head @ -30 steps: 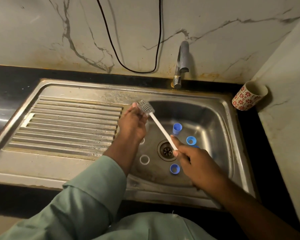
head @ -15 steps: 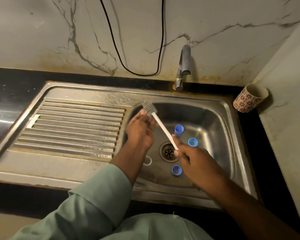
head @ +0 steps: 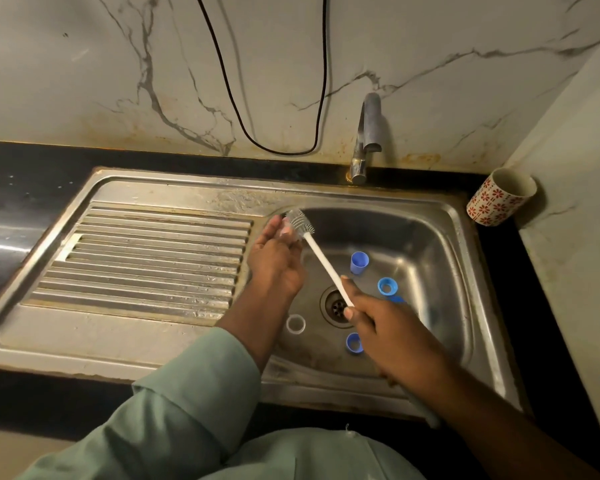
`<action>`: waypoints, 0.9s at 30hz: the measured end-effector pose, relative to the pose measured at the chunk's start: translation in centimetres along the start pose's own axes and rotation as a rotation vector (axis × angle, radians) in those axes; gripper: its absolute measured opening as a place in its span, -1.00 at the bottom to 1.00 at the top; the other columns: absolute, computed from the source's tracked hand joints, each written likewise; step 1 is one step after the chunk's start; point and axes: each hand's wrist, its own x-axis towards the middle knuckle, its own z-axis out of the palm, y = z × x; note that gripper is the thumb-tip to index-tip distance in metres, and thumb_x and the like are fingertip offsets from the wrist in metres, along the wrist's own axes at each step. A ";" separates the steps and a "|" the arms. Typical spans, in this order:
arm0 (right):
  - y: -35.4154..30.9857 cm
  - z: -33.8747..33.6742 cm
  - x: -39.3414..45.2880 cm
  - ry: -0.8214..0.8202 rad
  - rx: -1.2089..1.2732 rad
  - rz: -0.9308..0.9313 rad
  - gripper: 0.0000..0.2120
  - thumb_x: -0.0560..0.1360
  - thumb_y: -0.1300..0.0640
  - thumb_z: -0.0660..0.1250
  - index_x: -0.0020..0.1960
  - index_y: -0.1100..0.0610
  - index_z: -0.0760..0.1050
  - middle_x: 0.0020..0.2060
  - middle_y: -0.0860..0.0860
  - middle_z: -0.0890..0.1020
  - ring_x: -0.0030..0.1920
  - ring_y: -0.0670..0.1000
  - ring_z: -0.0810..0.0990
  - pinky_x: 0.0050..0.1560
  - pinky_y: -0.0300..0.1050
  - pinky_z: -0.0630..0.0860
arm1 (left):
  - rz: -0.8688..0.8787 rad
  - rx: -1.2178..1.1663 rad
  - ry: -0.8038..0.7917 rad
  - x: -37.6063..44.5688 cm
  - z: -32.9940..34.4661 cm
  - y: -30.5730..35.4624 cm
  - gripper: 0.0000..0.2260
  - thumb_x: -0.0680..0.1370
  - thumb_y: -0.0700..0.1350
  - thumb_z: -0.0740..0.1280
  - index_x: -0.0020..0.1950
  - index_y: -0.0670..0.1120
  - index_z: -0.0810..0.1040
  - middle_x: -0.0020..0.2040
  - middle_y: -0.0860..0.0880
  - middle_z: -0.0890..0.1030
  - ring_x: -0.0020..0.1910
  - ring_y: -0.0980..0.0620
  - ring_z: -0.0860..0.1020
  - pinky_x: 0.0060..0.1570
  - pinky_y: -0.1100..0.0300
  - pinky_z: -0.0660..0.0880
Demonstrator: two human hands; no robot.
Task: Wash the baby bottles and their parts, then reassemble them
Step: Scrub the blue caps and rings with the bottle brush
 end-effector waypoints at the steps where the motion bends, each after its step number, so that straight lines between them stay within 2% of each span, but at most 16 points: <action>1: 0.2 0.1 -0.5 -0.001 -0.010 -0.016 -0.56 0.63 0.01 0.14 0.47 -0.27 0.21 -0.32 -0.05 0.47 -0.44 -0.15 0.35 -0.32 -0.18 0.45 | 0.000 -0.021 0.012 0.3 -0.1 0.4 -0.72 0.60 -0.42 0.25 0.25 -0.18 0.53 -0.04 -0.16 0.64 -0.15 -0.01 0.63 -0.36 0.23 0.61; 3: 0.1 0.1 -1.1 0.001 -0.005 -0.020 -0.55 0.63 0.02 0.16 0.47 -0.27 0.21 -0.35 -0.08 0.48 -0.46 -0.15 0.37 -0.36 -0.25 0.42 | -0.013 0.053 -0.017 0.1 -0.3 0.4 -0.75 0.61 -0.40 0.26 0.24 -0.19 0.54 0.03 -0.20 0.65 -0.13 -0.02 0.64 -0.34 0.24 0.60; 5: -0.3 -0.1 -0.1 0.026 -0.015 -0.011 -0.54 0.64 0.05 0.15 0.49 -0.22 0.20 -0.34 -0.10 0.48 -0.43 -0.14 0.36 -0.29 -0.15 0.45 | -0.042 0.168 -0.064 -0.8 -0.4 -0.8 -0.71 0.61 -0.37 0.27 0.32 -0.22 0.53 0.13 -0.21 0.65 -0.06 -0.01 0.65 -0.22 0.24 0.62; 7: -0.6 -0.3 0.3 0.033 -0.031 -0.006 -0.54 0.64 0.03 0.13 0.49 -0.25 0.16 -0.37 -0.12 0.39 -0.40 -0.12 0.36 -0.27 -0.11 0.43 | -0.046 0.133 -0.050 -0.7 0.0 -1.1 -0.69 0.61 -0.36 0.28 0.34 -0.19 0.52 0.12 -0.20 0.65 -0.05 -0.02 0.65 -0.14 0.21 0.64; 9: -0.4 -0.2 -0.4 0.004 -0.079 -0.025 -0.53 0.64 -0.01 0.11 0.49 -0.30 0.10 -0.32 -0.06 0.44 -0.31 -0.06 0.46 -0.22 -0.09 0.48 | -0.027 0.036 -0.005 0.2 0.2 0.2 -0.70 0.62 -0.36 0.26 0.33 -0.18 0.53 0.08 -0.19 0.64 -0.09 -0.01 0.65 -0.15 0.19 0.65; 11: -0.4 -0.3 -0.9 -0.006 -0.084 -0.024 -0.51 0.64 0.01 0.12 0.50 -0.27 0.08 -0.26 -0.05 0.53 -0.26 -0.08 0.54 -0.18 -0.14 0.54 | -0.044 0.075 -0.028 0.2 0.2 0.6 -0.72 0.62 -0.34 0.26 0.32 -0.18 0.55 0.09 -0.19 0.64 -0.06 -0.02 0.66 -0.14 0.18 0.66; 13: -0.6 -0.7 0.2 0.025 -0.061 0.005 -0.51 0.64 0.05 0.12 0.51 -0.24 0.11 -0.34 -0.13 0.46 -0.36 -0.14 0.46 -0.27 -0.25 0.47 | -0.070 0.172 -0.055 -0.7 0.3 -0.3 -0.74 0.62 -0.34 0.27 0.30 -0.20 0.56 0.10 -0.19 0.64 -0.04 -0.02 0.65 -0.15 0.21 0.63; 16: -0.6 -0.6 0.1 0.024 -0.125 -0.019 -0.52 0.64 0.00 0.11 0.50 -0.30 0.07 -0.38 -0.10 0.38 -0.39 -0.11 0.38 -0.26 -0.09 0.46 | -0.049 0.053 0.008 -0.2 0.4 0.2 -0.85 0.61 -0.31 0.30 0.15 -0.23 0.58 -0.03 -0.16 0.63 -0.17 0.01 0.65 -0.18 0.18 0.66; 18: -0.5 -0.3 -1.2 0.008 -0.168 -0.059 -0.51 0.63 -0.06 0.09 0.49 -0.33 0.03 -0.37 -0.08 0.40 -0.39 -0.10 0.42 -0.30 -0.12 0.47 | -0.024 0.027 0.026 0.4 0.1 1.0 -0.83 0.62 -0.23 0.32 0.18 -0.25 0.58 -0.05 -0.18 0.66 -0.23 0.00 0.68 -0.19 0.14 0.67; 20: -0.6 -0.4 -0.6 0.031 -0.172 -0.061 -0.51 0.64 -0.05 0.09 0.50 -0.30 0.04 -0.41 -0.10 0.37 -0.42 -0.12 0.40 -0.36 -0.17 0.41 | -0.056 0.156 -0.045 -0.2 0.0 0.2 -0.76 0.66 -0.11 0.29 0.21 -0.24 0.57 -0.12 -0.18 0.68 -0.29 0.04 0.68 -0.28 0.18 0.65; 23: -0.8 -0.7 1.2 0.073 -0.253 -0.033 -0.52 0.65 -0.01 0.07 0.52 -0.24 0.05 -0.43 -0.12 0.30 -0.46 -0.13 0.33 -0.42 -0.19 0.30 | -0.080 0.252 -0.051 -0.9 0.2 -1.2 -0.77 0.67 -0.04 0.27 0.07 -0.18 0.60 -0.23 -0.14 0.70 -0.26 0.01 0.70 -0.27 0.14 0.66; 25: 0.1 -0.8 0.4 0.069 -0.276 -0.048 -0.51 0.65 -0.04 0.07 0.51 -0.29 0.01 -0.41 -0.11 0.36 -0.44 -0.13 0.39 -0.46 -0.24 0.30 | -0.031 0.259 0.025 -0.5 0.2 -0.6 -0.78 0.67 -0.04 0.29 -0.02 -0.16 0.62 -0.33 -0.10 0.68 -0.38 0.04 0.67 -0.41 0.21 0.59; 27: 0.6 -0.5 -0.9 0.024 -0.280 -0.047 -0.51 0.63 -0.10 0.06 0.49 -0.36 -0.05 -0.32 -0.10 0.47 -0.34 -0.11 0.49 -0.37 -0.22 0.41 | -0.015 0.284 0.090 -0.1 -0.3 -0.3 -0.72 0.67 0.01 0.28 -0.08 -0.14 0.61 -0.43 -0.06 0.59 -0.53 0.10 0.53 -0.54 0.27 0.48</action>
